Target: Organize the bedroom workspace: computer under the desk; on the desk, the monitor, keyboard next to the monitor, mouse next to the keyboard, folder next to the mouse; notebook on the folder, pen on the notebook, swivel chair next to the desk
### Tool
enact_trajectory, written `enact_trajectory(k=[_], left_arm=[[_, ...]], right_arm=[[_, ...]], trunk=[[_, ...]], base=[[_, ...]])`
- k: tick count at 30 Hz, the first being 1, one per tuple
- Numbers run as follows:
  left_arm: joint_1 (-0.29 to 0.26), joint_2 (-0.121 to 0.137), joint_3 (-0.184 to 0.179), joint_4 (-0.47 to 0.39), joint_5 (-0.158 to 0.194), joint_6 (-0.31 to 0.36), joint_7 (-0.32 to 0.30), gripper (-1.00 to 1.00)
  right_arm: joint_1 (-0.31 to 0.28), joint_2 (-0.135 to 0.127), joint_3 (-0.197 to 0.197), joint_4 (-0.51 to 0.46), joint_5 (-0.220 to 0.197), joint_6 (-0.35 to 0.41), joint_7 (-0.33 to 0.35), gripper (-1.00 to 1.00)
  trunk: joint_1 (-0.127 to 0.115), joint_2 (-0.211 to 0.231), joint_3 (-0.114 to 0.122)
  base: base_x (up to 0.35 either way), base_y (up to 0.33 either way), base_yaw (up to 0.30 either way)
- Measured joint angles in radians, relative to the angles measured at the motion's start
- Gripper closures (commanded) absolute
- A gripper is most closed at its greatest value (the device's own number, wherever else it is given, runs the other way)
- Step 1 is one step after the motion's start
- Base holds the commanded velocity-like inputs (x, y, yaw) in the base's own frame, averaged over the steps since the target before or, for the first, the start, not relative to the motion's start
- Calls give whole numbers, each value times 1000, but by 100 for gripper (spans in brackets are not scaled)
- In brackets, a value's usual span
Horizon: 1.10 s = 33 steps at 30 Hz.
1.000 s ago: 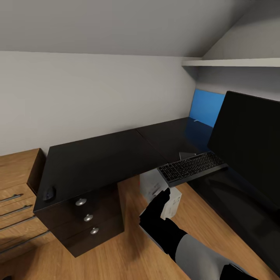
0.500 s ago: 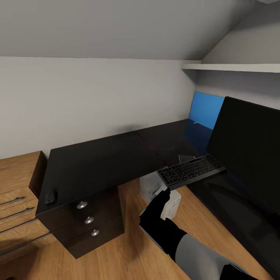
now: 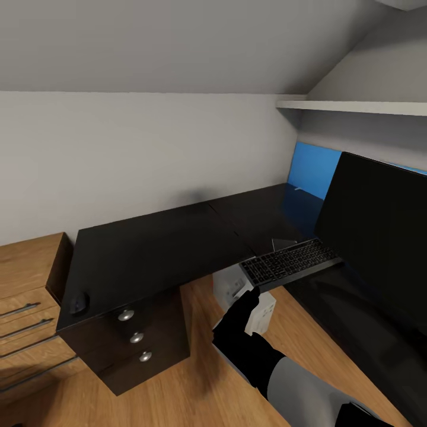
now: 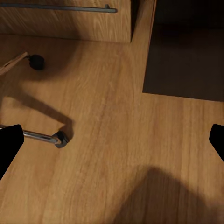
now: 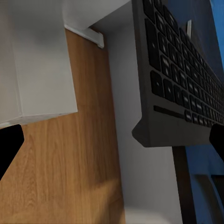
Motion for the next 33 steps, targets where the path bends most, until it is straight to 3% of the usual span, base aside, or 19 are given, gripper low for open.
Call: enact_trajectory(k=[33], left_arm=[[0,0,-6,0,0,-1,0,-100]], right_arm=[[0,0,-2,0,0,0,1,-100]], trunk=[[0,0,0]], base=[[99,0,0]])
